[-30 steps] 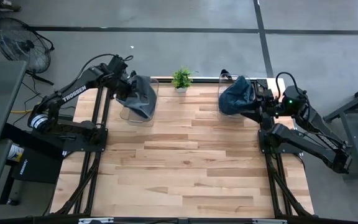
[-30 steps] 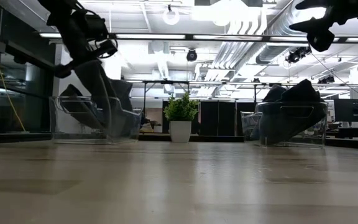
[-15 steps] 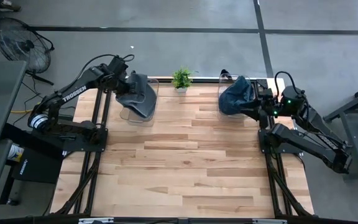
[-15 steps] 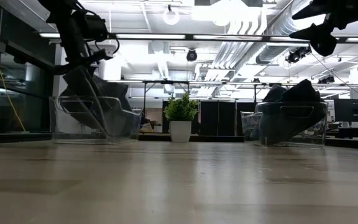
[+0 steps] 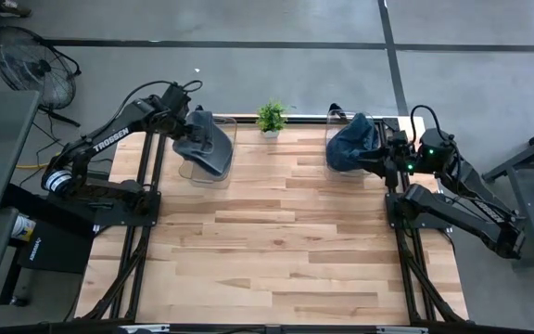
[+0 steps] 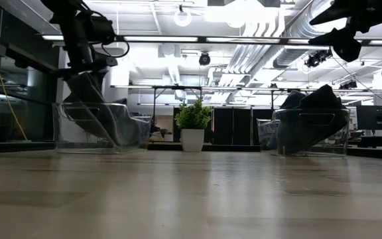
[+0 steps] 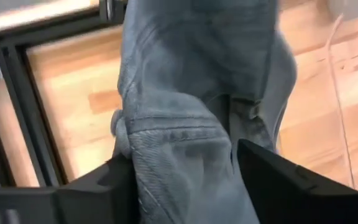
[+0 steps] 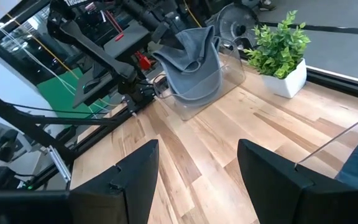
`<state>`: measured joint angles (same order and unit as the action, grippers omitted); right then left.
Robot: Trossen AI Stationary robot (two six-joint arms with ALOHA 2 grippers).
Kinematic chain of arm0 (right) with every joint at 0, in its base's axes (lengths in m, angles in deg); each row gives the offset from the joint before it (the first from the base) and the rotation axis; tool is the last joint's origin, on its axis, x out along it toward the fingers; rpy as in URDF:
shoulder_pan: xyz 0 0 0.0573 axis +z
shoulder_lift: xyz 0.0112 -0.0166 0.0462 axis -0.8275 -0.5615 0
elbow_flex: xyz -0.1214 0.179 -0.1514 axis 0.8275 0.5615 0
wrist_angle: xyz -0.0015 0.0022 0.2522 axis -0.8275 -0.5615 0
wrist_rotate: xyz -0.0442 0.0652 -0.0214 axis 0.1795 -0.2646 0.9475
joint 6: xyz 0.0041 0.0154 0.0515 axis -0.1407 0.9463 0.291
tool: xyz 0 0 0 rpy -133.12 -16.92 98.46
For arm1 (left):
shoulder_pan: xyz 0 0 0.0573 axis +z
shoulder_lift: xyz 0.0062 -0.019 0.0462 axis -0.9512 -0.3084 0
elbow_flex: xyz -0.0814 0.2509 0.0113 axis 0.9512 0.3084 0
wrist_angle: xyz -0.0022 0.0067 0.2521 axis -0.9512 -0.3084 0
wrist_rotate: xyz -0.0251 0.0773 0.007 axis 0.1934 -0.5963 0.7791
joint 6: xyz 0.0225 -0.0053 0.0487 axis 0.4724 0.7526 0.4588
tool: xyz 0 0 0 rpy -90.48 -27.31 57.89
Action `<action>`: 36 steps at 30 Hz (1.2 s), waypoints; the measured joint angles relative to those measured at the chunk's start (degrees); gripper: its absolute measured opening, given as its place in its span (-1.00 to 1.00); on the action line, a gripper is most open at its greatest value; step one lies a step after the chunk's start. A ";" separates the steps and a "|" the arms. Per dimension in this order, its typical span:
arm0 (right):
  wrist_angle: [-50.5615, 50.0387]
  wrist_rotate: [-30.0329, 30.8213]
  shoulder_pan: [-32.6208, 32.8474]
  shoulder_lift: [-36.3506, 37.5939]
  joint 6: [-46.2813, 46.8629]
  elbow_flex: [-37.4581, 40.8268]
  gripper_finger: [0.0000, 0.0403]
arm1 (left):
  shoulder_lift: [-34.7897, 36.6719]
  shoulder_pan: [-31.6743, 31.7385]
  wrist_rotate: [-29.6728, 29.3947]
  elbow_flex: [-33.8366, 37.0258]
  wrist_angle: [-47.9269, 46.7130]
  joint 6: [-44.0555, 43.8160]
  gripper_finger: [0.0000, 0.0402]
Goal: Pick & Place hat
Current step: Put the gray cap into the left transparent bin, then return to Home Position
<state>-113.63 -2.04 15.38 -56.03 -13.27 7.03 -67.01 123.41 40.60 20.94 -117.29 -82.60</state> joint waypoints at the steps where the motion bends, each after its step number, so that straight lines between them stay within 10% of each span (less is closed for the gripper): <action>1: 0.02 0.00 -0.01 0.00 0.08 0.00 0.06 | 0.00 0.00 -0.09 -0.02 0.59 0.43 0.20; 19: 0.31 -0.17 -0.01 0.00 1.52 0.00 0.06 | -0.02 0.00 -15.93 -0.55 -0.17 8.83 0.40; 36: 1.51 -0.92 -0.01 0.07 7.25 0.00 0.06 | 12.43 0.00 9.61 -6.73 5.10 19.01 0.40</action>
<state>-112.12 -2.96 15.38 -55.96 -6.01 7.03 -54.58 123.41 50.21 14.21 -112.19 -63.59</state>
